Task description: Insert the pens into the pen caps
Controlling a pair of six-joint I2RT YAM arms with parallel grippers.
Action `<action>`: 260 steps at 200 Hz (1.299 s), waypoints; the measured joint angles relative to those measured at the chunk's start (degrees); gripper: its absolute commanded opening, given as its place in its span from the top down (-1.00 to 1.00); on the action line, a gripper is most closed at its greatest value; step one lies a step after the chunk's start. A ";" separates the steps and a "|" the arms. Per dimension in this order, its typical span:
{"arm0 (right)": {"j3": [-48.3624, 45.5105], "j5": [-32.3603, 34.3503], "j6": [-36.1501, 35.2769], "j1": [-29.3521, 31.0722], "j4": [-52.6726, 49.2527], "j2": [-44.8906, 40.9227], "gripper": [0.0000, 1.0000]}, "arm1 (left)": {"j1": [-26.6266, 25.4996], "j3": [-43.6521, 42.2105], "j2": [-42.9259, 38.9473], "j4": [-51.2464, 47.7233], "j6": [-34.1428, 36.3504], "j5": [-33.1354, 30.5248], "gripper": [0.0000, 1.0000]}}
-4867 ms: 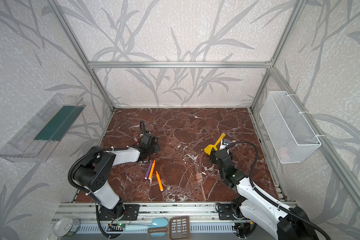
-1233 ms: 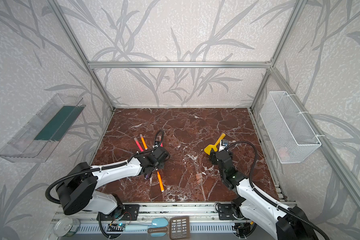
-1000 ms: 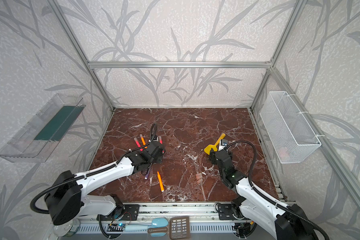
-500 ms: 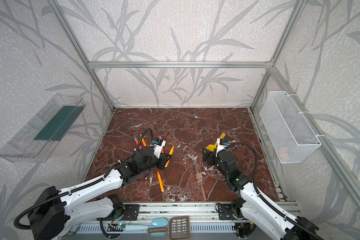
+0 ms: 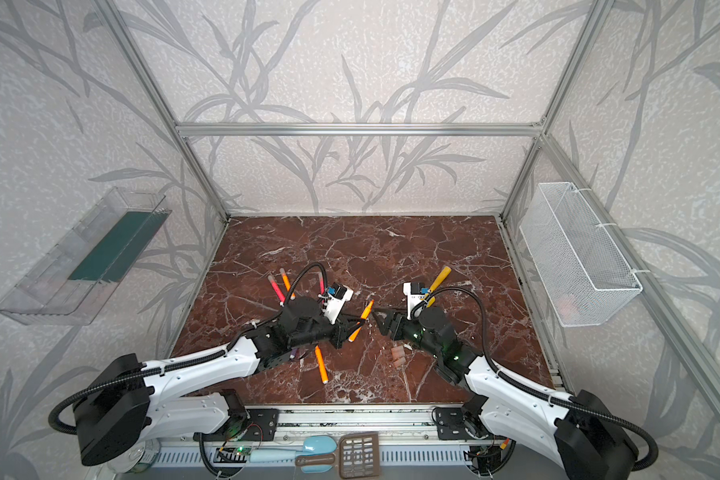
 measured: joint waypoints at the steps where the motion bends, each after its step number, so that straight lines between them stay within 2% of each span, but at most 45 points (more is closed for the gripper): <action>1: 0.02 -0.02 0.09 0.04 0.09 0.13 -0.33 | -0.02 0.00 0.07 0.07 0.02 0.00 1.00; 44: 1.68 -0.28 0.74 3.32 2.14 3.82 -0.23 | -1.55 0.00 3.45 0.83 1.05 -0.96 1.00; 83: 2.51 1.25 0.74 4.07 2.56 4.02 0.00 | -1.84 0.35 4.85 1.44 1.75 -1.57 1.00; 137: 2.51 2.69 1.46 4.83 4.00 6.84 0.06 | -2.27 1.18 5.92 1.60 2.01 -3.06 1.00; 189: 2.51 4.22 2.29 4.92 5.07 9.16 0.71 | -2.67 1.46 5.92 1.20 2.21 -3.54 1.00; 219: 2.62 4.68 2.10 5.05 5.49 9.16 0.89 | -2.89 1.77 6.01 0.90 2.62 -4.15 1.00; 260: 2.64 4.98 2.08 5.22 5.42 9.16 0.99 | -2.97 1.77 6.03 0.85 2.69 -4.42 0.61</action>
